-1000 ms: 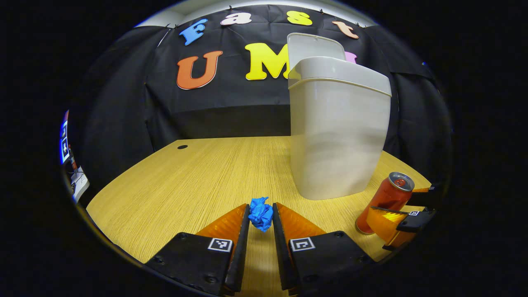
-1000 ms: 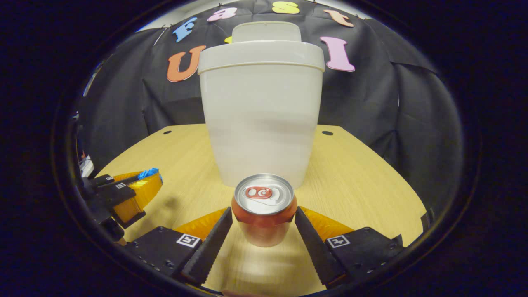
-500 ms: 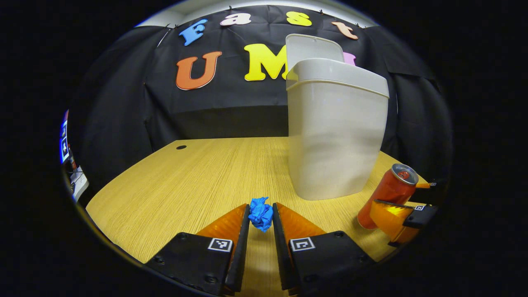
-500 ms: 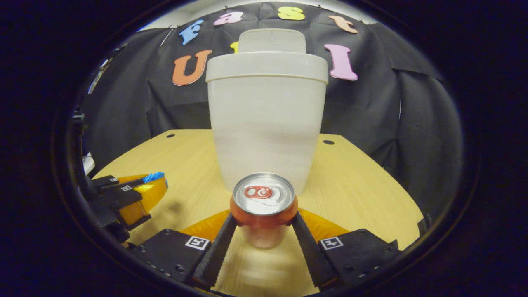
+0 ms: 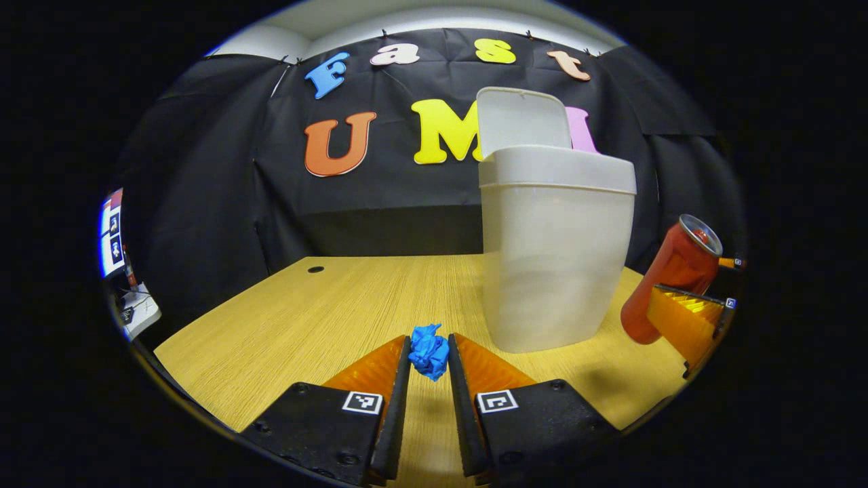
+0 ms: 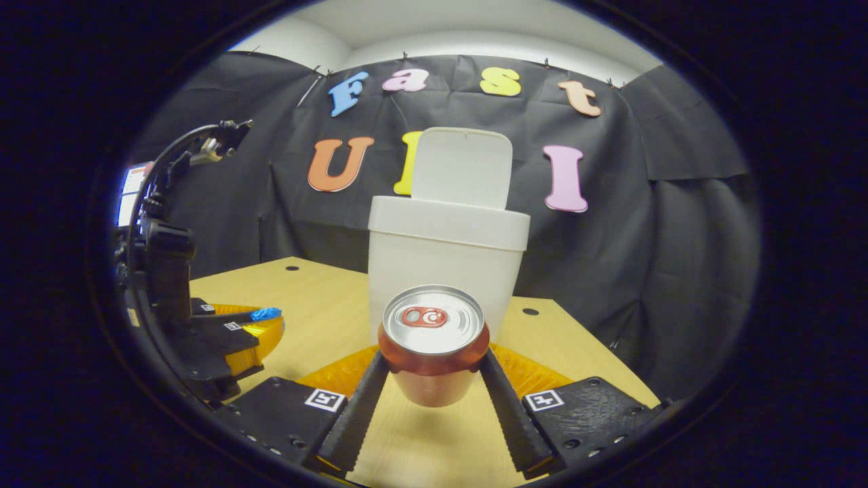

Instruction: Press the lid of the desktop garbage bin to open it, pick up the crumpled paper on the desktop and throw it into the bin, then pick up the pop can on the desktop and drop it into the bin, and finally close the garbage bin lid.

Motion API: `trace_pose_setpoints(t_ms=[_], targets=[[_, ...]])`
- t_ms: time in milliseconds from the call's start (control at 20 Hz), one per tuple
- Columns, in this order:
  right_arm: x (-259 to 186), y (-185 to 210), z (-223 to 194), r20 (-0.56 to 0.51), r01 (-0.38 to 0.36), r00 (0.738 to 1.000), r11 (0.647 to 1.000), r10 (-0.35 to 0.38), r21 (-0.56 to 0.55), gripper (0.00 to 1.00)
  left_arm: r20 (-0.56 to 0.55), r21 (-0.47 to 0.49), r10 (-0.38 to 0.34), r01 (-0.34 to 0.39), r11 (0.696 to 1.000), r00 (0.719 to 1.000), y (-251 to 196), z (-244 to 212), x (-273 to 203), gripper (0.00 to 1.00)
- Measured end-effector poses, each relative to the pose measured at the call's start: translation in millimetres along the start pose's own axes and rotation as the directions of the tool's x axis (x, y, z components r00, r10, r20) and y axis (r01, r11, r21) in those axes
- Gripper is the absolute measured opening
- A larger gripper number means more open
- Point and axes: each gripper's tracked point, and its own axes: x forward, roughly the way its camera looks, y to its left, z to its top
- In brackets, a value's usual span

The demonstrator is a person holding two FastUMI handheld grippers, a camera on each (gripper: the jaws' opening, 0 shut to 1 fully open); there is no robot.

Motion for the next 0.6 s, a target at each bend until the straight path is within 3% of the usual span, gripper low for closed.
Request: trace_pose_setpoints(t_ms=[300, 600], targets=[[-25, -13, 34, 0.096, 0.021, 0.995, 1.0, -0.02, -0.013, 0.81, 0.166, 0.031, -0.005, -0.001, 1.0, 0.986, -2, 57, -41, 0.37], [-34, -26, 48, 0.124, 0.015, 0.992, 1.0, -0.017, 0.018, 0.81, 0.236, 0.074, -0.024, 0.006, 0.997, 0.971, -14, 76, -62, 0.37]])
